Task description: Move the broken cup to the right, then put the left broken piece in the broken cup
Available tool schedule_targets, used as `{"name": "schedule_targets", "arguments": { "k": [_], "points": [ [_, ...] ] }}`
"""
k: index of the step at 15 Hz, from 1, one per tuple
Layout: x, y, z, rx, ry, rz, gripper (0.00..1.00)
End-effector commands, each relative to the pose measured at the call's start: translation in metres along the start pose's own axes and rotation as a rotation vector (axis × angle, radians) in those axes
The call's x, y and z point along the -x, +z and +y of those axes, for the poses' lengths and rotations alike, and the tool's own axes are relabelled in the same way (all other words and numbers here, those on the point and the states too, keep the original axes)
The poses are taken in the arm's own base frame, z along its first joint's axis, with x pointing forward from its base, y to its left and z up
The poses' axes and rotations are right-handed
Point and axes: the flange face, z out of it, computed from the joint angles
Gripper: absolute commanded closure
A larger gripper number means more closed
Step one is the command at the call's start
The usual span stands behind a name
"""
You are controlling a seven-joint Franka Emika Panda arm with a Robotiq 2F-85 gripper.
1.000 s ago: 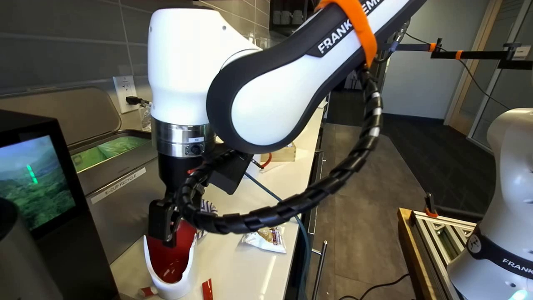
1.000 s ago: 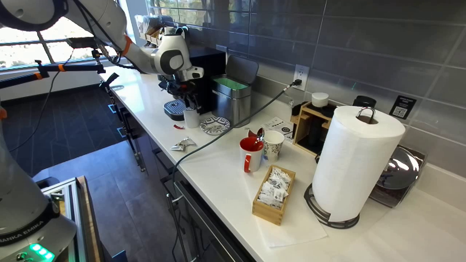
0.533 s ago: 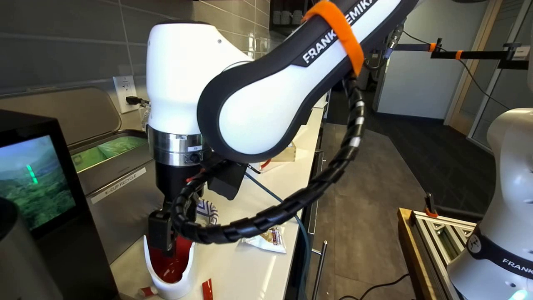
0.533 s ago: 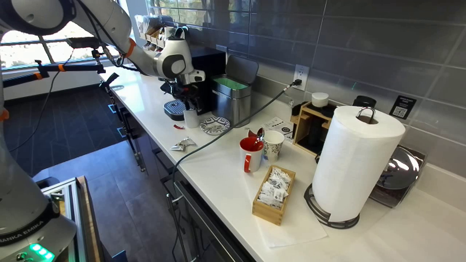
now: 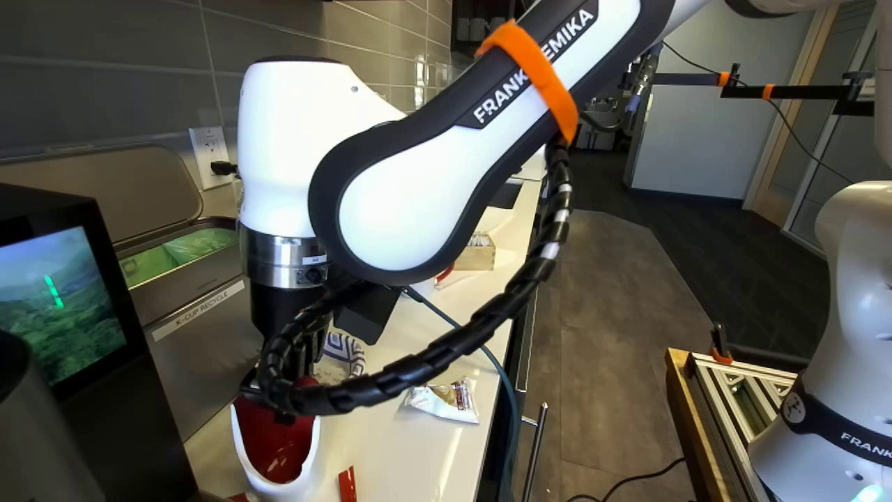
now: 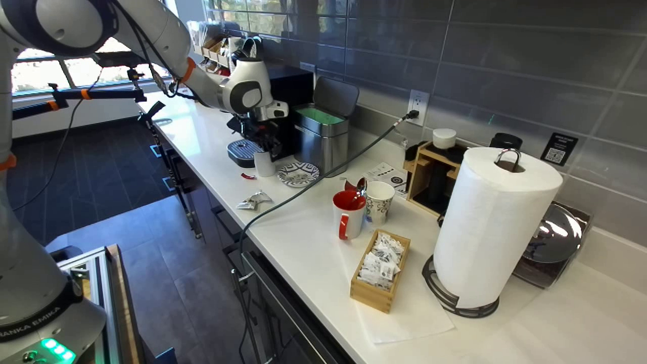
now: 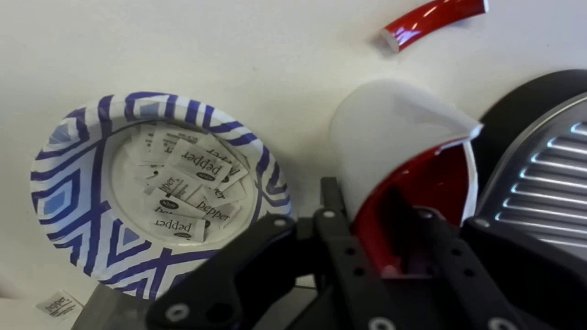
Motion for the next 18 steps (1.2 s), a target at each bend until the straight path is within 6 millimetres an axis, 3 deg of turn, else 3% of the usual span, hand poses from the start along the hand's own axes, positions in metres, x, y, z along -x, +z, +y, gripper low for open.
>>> {"name": "schedule_targets", "arguments": {
  "k": [1,5,8,14,18],
  "points": [
    [-0.006,0.003,0.002,-0.044,-0.01,-0.001,1.0],
    [-0.005,-0.003,0.007,-0.064,-0.015,-0.014,0.97],
    [-0.003,-0.019,0.013,-0.05,0.007,-0.01,0.97],
    [-0.001,-0.075,0.026,-0.034,0.026,0.045,0.97],
    [0.002,-0.107,0.06,0.027,0.092,0.079,0.97]
  ]
}}
